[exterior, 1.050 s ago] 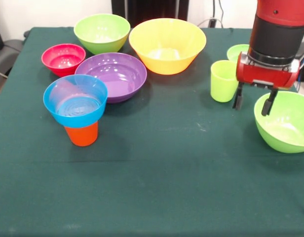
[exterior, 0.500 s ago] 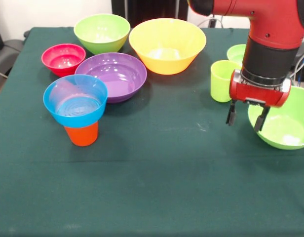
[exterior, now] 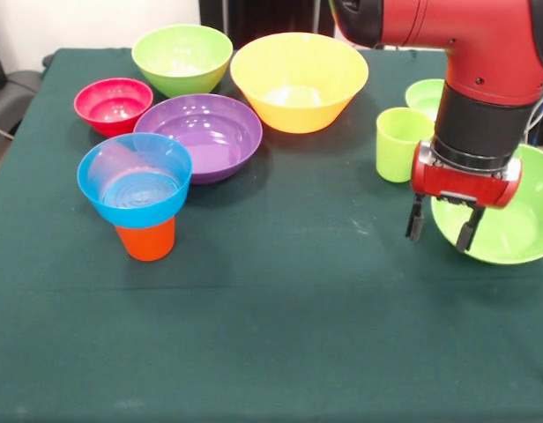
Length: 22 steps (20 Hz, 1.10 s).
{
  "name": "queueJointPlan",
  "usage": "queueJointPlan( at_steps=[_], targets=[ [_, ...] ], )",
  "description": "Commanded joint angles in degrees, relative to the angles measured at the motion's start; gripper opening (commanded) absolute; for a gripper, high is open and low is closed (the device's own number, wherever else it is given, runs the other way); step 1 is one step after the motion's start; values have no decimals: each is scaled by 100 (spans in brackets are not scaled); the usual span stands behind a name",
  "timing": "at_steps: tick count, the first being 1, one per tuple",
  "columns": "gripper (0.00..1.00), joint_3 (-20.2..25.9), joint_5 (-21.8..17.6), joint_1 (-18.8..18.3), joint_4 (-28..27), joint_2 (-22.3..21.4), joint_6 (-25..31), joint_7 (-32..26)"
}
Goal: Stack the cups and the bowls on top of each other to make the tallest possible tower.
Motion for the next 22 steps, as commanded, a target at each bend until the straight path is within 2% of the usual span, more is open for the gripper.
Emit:
queueJointPlan(
  at_steps=[1, 5, 12, 16, 22],
  targets=[
    [100, 542, 11, -66, -8, 148, -12, 395],
    [100, 620, 33, -121, 421, -191, 17, 361],
    [100, 614, 137, -230, 1451, -1311, 726, 186],
    [100, 725, 123, -325, 1600, -1367, 605, 120],
    [100, 778, 64, -362, 1537, -1231, 446, 141]
  ],
)
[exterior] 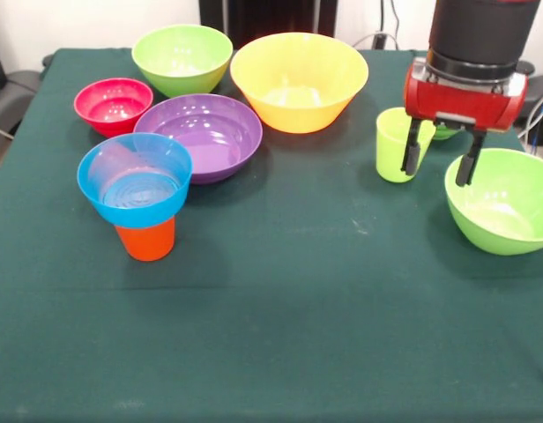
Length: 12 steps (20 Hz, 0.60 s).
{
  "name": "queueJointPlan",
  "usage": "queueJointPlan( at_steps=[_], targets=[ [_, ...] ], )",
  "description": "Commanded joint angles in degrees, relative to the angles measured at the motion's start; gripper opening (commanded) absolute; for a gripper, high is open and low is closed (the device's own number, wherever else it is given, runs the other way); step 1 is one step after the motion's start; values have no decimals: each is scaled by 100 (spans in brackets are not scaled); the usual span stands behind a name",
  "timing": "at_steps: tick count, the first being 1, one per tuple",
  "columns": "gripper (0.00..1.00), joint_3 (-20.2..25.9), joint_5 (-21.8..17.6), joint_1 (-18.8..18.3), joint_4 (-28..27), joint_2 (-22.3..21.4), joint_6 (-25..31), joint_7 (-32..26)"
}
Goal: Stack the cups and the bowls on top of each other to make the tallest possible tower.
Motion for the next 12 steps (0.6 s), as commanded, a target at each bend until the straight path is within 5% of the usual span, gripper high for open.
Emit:
queueJointPlan(
  at_steps=[1, 12],
  targets=[
    [100, 703, -4, -148, 456, 54, 300, 148],
    [100, 685, -73, -105, 479, 164, 58, 264]
  ],
)
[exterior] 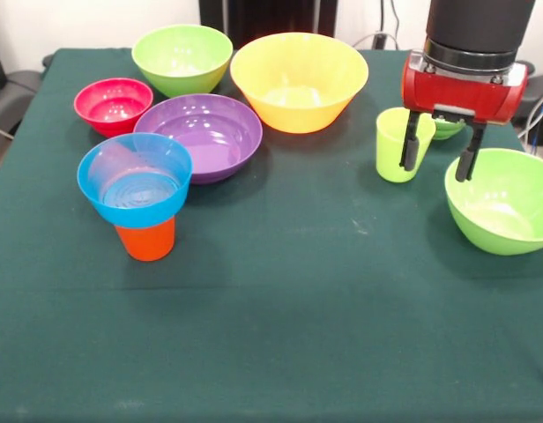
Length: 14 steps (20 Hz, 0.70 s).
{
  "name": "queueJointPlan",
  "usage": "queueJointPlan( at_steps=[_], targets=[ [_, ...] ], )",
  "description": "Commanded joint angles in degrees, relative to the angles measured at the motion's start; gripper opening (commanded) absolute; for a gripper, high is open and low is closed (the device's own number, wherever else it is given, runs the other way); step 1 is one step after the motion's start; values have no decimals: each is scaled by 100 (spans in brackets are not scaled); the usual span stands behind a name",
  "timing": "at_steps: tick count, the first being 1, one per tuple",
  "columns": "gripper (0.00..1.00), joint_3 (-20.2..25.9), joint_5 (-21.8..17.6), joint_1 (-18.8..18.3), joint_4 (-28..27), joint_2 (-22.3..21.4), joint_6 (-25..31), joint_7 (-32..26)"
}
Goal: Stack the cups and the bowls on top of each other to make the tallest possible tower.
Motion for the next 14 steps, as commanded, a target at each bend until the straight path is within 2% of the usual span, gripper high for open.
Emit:
queueJointPlan(
  at_steps=[1, 8, 14],
  targets=[
    [100, 629, -82, -27, 472, 242, 17, 277],
    [100, 637, -132, 15, 748, 145, -240, 328],
    [100, 615, -192, 16, 858, 106, -249, 282]
  ],
)
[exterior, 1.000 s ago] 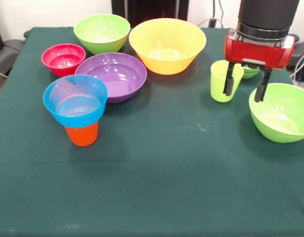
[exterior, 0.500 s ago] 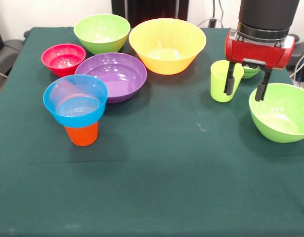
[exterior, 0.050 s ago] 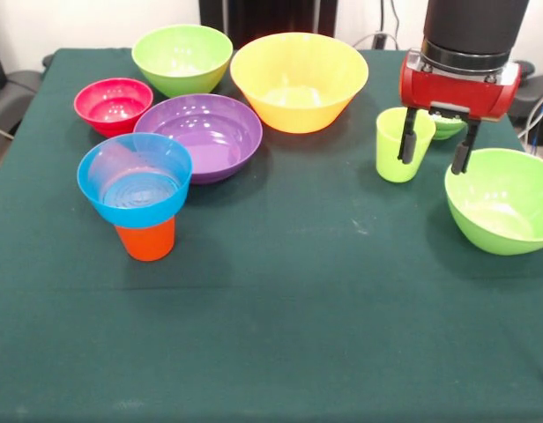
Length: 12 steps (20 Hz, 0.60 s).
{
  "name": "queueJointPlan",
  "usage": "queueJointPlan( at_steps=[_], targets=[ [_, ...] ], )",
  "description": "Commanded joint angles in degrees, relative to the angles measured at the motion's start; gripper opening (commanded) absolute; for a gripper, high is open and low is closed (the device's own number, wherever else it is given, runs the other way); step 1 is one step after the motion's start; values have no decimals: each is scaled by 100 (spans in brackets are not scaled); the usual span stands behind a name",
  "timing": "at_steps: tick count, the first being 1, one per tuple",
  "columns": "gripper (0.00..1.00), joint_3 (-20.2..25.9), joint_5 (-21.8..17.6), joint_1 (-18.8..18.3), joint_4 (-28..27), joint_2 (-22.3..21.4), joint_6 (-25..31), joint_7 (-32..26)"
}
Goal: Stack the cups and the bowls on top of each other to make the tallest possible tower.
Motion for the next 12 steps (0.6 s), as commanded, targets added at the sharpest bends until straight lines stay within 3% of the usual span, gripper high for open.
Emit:
queueJointPlan(
  at_steps=[1, 12],
  targets=[
    [100, 550, -210, 25, 541, 165, -273, 287],
    [100, 350, -295, 256, 211, 464, -334, 395]
  ],
)
